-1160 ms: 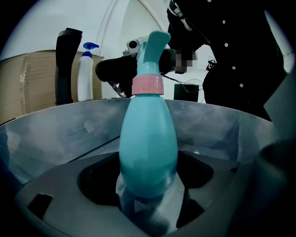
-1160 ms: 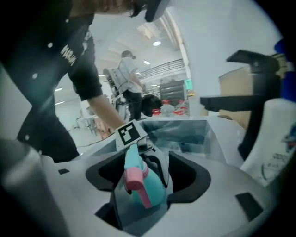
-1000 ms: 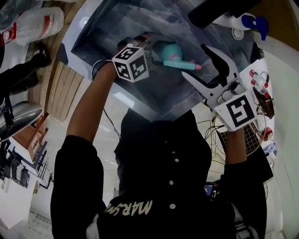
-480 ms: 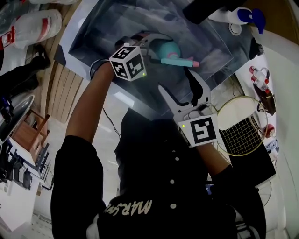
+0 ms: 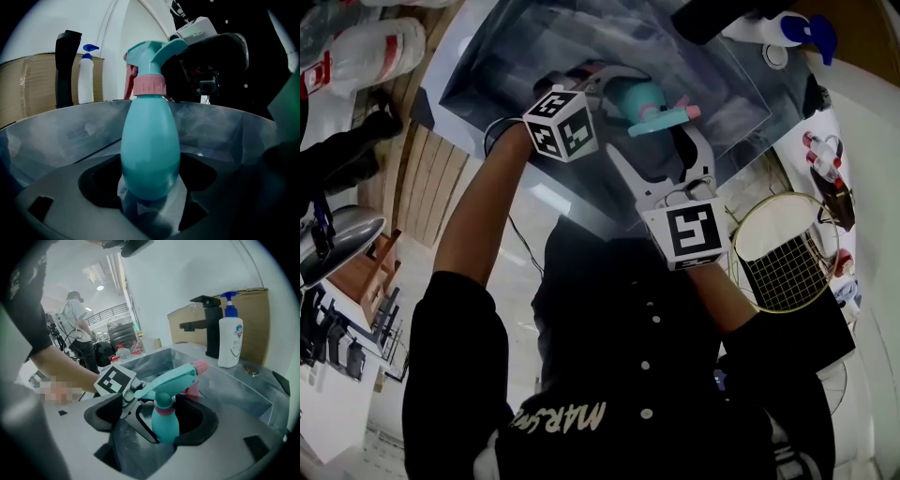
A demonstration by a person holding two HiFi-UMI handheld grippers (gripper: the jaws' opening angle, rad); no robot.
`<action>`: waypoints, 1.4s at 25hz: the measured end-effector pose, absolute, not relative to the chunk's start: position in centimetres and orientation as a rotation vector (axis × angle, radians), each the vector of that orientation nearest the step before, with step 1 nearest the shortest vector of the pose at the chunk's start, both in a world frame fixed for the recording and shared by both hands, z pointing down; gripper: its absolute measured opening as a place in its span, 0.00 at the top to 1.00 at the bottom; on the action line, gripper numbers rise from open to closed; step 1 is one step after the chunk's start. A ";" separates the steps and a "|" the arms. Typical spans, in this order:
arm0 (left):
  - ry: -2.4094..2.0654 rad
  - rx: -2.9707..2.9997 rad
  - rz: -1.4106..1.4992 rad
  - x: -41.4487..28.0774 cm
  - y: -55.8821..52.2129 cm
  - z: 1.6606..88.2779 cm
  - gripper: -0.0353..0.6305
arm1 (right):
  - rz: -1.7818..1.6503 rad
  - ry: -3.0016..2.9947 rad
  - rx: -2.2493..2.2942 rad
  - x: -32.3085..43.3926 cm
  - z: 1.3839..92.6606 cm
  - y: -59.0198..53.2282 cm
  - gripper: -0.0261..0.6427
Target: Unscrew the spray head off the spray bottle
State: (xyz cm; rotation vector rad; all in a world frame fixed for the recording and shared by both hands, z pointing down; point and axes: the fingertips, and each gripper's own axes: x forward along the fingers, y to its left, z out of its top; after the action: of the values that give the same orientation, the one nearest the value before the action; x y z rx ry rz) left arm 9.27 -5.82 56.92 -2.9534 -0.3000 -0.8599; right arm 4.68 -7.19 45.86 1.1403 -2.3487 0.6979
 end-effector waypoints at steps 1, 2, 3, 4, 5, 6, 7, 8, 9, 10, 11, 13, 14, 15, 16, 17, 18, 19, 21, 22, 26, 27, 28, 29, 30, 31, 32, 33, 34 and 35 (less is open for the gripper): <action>-0.300 -2.953 -0.860 9.3 -5.8 56.9 0.37 | 0.687 -2.359 1.129 4.5 45.8 -7.5 0.42; -0.301 -2.951 -0.860 9.3 -5.8 56.9 0.37 | 0.675 -2.368 1.116 4.4 45.8 -7.8 0.42; -0.301 -2.950 -0.861 9.3 -5.8 56.9 0.37 | 0.658 -2.376 1.104 4.3 45.8 -8.1 0.42; -0.300 -2.952 -0.861 9.3 -5.9 57.0 0.37 | 0.635 -2.385 1.094 4.1 45.8 -8.3 0.42; -0.299 -2.955 -0.861 9.3 -5.9 57.0 0.37 | 0.612 -2.392 1.085 4.0 45.9 -8.5 0.42; -0.299 -2.957 -0.861 9.3 -5.9 57.0 0.37 | 0.596 -2.395 1.079 3.9 45.9 -8.7 0.42; -0.299 -2.958 -0.861 9.4 -5.8 56.9 0.37 | 0.583 -2.397 1.076 3.8 46.0 -9.0 0.42; -0.300 -2.959 -0.861 9.4 -5.8 56.9 0.37 | 0.568 -2.397 1.076 3.7 46.0 -9.2 0.44; -0.298 -2.961 -0.859 9.5 -5.9 56.9 0.37 | 0.545 -2.396 1.079 3.7 46.0 -9.5 0.45; -0.295 -2.966 -0.857 9.5 -5.9 56.9 0.37 | 0.510 -2.392 1.086 3.7 46.1 -9.8 0.47; -0.292 -2.969 -0.856 9.5 -6.0 56.9 0.37 | 0.467 -2.386 1.096 3.9 46.1 -10.0 0.53; -0.290 -2.970 -0.855 9.5 -6.0 56.9 0.37 | 0.393 -2.376 1.115 4.4 46.3 -10.5 0.67; -0.290 -2.971 -0.855 9.5 -6.0 57.0 0.37 | 0.380 -2.370 1.113 4.7 46.4 -10.6 0.71; -0.289 -2.974 -0.854 9.5 -6.0 57.0 0.37 | 0.383 -2.364 1.096 4.9 46.5 -10.7 0.74; -0.287 -2.978 -0.853 9.5 -6.1 57.0 0.37 | 0.389 -2.367 1.063 4.8 46.5 -10.8 0.74; -0.284 -2.981 -0.852 9.5 -6.2 57.0 0.37 | 0.387 -2.384 1.014 4.6 46.5 -10.9 0.74; -0.282 -2.982 -0.852 9.5 -6.2 57.0 0.37 | 0.370 -2.412 0.948 4.4 46.5 -10.8 0.74; -0.283 -2.982 -0.852 9.4 -6.2 57.1 0.37 | 0.338 -2.447 0.865 4.1 46.5 -10.6 0.74; -0.292 -2.981 -0.849 9.4 -6.2 57.1 0.37 | 0.251 -2.509 0.643 3.6 46.5 -9.8 0.74; -0.296 -2.982 -0.846 9.3 -6.2 57.0 0.37 | 0.200 -2.529 0.519 3.4 46.5 -9.4 0.74; -0.296 -2.990 -0.841 9.4 -6.3 57.0 0.37 | 0.098 -2.557 0.181 3.3 46.5 -8.1 0.74; -0.294 -2.989 -0.842 9.3 -6.3 57.0 0.37 | 0.115 -2.561 0.160 3.3 46.5 -8.1 0.74; -0.292 -2.987 -0.844 9.3 -6.2 57.0 0.37 | 0.140 -2.563 0.164 3.3 46.5 -8.1 0.74; -0.291 -2.986 -0.845 9.3 -6.2 57.0 0.37 | 0.163 -2.561 0.187 3.4 46.5 -8.3 0.72; -0.291 -2.985 -0.845 9.3 -6.2 57.0 0.37 | 0.180 -2.556 0.221 3.7 46.4 -8.4 0.66; -0.292 -2.984 -0.845 9.3 -6.2 57.0 0.37 | 0.194 -2.551 0.259 4.2 46.3 -8.6 0.61; -0.292 -2.984 -0.845 9.3 -6.2 57.0 0.37 | 0.207 -2.544 0.298 4.8 45.9 -8.6 0.59; -0.292 -2.984 -0.846 9.3 -6.2 57.0 0.37 | 0.225 -2.540 0.347 5.6 45.4 -8.7 0.54; -0.292 -2.983 -0.846 9.3 -6.2 57.0 0.37 | 0.255 -2.542 0.422 6.5 44.7 -8.8 0.52; -0.292 -2.983 -0.846 9.3 -6.2 57.0 0.37 | 0.305 -2.549 0.538 7.5 43.8 -9.1 0.51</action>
State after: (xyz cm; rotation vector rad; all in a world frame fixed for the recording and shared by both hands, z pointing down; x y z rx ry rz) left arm 9.28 -6.16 56.97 -2.9827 -0.2924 -0.8461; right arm 7.48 -9.09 43.78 0.5384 -2.5491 0.3051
